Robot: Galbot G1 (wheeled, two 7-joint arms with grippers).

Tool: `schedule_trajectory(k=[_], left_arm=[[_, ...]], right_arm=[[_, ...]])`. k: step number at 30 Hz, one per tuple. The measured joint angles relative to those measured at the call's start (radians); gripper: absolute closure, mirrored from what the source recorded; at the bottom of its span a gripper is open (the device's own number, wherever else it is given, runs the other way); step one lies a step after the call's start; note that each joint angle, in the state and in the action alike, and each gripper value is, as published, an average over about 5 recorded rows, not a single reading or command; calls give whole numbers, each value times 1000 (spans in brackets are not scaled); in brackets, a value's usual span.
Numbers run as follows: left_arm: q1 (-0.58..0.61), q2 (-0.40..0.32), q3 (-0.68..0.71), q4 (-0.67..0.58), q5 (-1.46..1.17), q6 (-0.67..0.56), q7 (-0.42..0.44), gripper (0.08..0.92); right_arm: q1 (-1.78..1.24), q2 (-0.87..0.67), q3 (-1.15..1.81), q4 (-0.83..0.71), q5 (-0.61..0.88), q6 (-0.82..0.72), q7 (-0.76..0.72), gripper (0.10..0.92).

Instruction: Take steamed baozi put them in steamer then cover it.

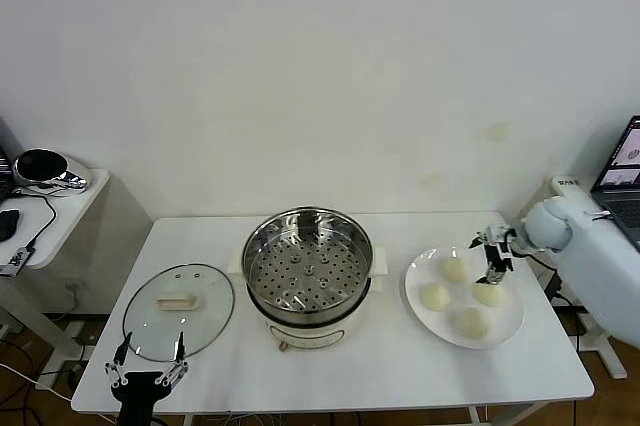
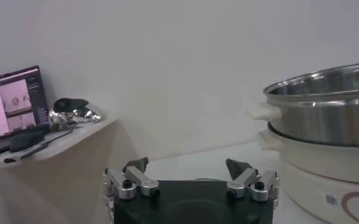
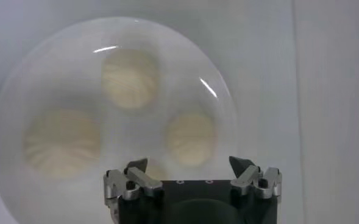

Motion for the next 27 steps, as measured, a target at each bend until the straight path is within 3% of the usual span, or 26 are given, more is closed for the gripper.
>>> schedule_trajectory(k=[16, 27], left_arm=[[2, 6, -15, 8, 9, -15, -3, 177], [1, 6, -15, 11, 12, -21, -6, 177]], right_arm=[[21, 98, -30, -126, -58, 7, 22, 211], [22, 116, -39, -145, -74, 7, 23, 344]])
